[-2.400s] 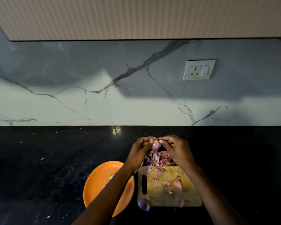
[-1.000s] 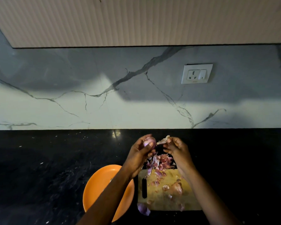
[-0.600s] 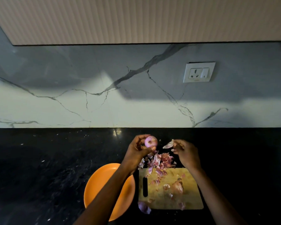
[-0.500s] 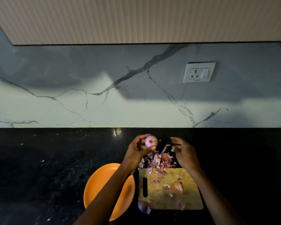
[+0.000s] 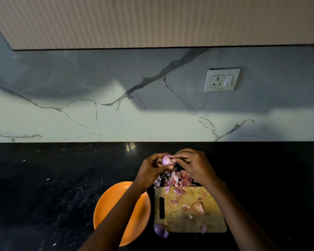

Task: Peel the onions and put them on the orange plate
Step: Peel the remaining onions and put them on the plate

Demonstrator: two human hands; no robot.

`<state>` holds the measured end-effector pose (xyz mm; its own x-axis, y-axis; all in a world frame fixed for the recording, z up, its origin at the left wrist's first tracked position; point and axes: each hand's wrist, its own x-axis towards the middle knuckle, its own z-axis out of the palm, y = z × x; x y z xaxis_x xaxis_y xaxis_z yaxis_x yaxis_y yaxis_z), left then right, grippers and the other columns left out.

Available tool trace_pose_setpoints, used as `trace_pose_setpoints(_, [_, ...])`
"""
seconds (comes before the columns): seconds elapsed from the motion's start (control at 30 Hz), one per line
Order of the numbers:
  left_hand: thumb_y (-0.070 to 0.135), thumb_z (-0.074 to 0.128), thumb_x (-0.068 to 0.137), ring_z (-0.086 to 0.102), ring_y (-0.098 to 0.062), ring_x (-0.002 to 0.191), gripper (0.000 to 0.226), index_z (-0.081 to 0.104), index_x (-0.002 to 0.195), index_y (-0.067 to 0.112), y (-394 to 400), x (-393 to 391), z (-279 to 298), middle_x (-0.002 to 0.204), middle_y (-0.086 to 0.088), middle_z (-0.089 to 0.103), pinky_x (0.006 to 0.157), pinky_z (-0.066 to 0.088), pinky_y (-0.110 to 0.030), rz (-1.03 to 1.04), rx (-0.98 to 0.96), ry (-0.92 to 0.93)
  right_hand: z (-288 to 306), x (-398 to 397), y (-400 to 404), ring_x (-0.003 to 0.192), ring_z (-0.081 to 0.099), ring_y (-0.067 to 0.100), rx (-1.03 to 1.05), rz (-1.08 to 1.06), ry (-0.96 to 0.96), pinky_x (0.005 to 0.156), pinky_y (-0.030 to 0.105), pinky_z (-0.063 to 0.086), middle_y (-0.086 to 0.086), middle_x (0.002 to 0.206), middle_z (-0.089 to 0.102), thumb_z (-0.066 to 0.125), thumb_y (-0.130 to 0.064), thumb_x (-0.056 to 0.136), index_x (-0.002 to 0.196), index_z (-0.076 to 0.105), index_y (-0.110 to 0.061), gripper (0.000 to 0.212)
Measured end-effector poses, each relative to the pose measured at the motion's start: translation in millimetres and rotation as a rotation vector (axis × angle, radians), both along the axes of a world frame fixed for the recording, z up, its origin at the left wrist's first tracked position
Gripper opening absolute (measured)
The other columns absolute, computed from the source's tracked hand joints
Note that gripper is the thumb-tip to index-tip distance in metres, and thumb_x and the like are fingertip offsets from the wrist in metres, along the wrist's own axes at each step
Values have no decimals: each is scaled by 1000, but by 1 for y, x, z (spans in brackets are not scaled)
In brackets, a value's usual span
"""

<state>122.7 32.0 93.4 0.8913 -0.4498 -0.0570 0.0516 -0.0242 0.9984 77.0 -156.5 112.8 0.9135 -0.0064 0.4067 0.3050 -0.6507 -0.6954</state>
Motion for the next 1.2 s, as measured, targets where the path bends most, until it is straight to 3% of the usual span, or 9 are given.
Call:
trace_pose_setpoints(0.3, [5,79,82,73,-18,98,43,67,123,9,0,0,5,108,-6,75,81,58,-24,-14,23,-25,-3,0,-2,88,69,0,100,-38,65,77,15,54,-11,93,72,75,-8,88,98,77,-14,12])
trace_pose_setpoints(0.5, [4,78,81,72,-19,100,45,65,124,7,0,-2,6,110,-5,74,83,58,-26,-23,12,-42,-4,-3,-4,91,72,3,243,-4,136,81,22,58,-8,95,77,78,-16,87,103,76,-17,16])
trace_pose_setpoints(0.63, [3,79,80,73,-15,95,44,66,121,13,0,1,7,109,-5,74,80,58,-24,-49,61,-76,-4,-4,-5,88,71,2,177,30,94,79,18,56,-6,94,75,81,-12,83,99,78,-12,16])
trace_pose_setpoints(0.8, [4,82,78,72,-17,100,47,67,121,14,3,4,6,111,-5,73,84,58,-25,-65,109,-101,-7,-2,-11,82,70,6,54,30,48,73,29,59,-6,90,72,81,-14,84,96,80,-13,12])
trace_pose_setpoints(1.2, [4,79,80,71,-20,103,45,66,123,10,4,0,6,113,-6,72,87,58,-26,-77,114,-95,-7,-2,-12,84,71,4,58,47,89,75,25,59,-9,90,73,79,-11,85,98,78,-16,14])
